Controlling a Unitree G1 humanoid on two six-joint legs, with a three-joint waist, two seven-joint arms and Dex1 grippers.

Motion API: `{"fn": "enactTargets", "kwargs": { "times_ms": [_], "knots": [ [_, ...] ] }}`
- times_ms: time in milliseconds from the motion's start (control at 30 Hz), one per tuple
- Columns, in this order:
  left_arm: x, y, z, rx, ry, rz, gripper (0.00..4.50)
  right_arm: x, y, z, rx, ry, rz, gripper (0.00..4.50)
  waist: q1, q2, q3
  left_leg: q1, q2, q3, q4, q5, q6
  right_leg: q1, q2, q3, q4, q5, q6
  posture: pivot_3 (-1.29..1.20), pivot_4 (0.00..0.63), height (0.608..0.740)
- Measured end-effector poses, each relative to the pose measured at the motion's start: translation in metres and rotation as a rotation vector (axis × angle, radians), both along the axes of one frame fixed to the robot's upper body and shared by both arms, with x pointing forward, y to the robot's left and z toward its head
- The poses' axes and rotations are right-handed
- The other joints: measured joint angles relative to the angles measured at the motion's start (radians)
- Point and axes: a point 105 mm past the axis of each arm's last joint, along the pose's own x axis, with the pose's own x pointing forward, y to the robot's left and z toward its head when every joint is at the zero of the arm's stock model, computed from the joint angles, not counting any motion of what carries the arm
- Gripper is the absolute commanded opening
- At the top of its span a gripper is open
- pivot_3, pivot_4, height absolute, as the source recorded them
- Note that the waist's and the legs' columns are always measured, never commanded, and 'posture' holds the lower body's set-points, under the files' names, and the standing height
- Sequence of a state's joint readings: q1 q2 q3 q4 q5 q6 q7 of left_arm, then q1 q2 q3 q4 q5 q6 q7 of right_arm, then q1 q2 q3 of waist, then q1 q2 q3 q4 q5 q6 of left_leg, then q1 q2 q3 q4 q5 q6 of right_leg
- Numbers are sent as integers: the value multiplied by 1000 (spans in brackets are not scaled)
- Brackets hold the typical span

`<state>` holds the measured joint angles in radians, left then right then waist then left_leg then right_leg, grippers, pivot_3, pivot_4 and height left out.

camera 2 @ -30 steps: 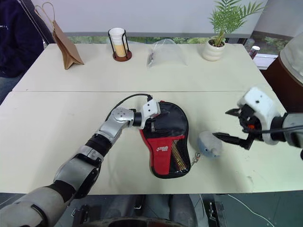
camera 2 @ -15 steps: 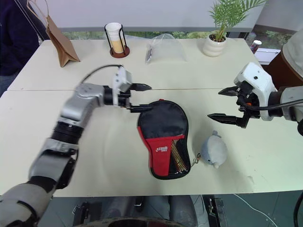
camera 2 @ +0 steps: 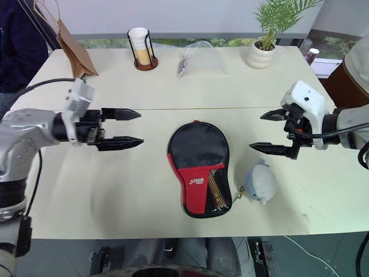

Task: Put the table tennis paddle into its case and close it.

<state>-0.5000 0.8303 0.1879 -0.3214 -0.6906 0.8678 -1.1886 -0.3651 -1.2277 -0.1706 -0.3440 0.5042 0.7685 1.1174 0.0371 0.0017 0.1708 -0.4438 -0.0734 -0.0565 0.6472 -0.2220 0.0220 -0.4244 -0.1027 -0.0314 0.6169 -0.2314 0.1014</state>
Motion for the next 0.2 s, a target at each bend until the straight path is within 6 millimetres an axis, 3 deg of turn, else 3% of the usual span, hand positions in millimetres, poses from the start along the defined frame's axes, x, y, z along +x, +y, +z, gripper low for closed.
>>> {"fn": "enactTargets", "kwargs": {
  "times_ms": [200],
  "knots": [
    [-7,4,-4,1,24,32,4500,-2,2,-1,15,22,5,4473,1,0,0,0,0,0,0,0,0,0,0,0,0,0,0,0,150,734]
  ]
}}
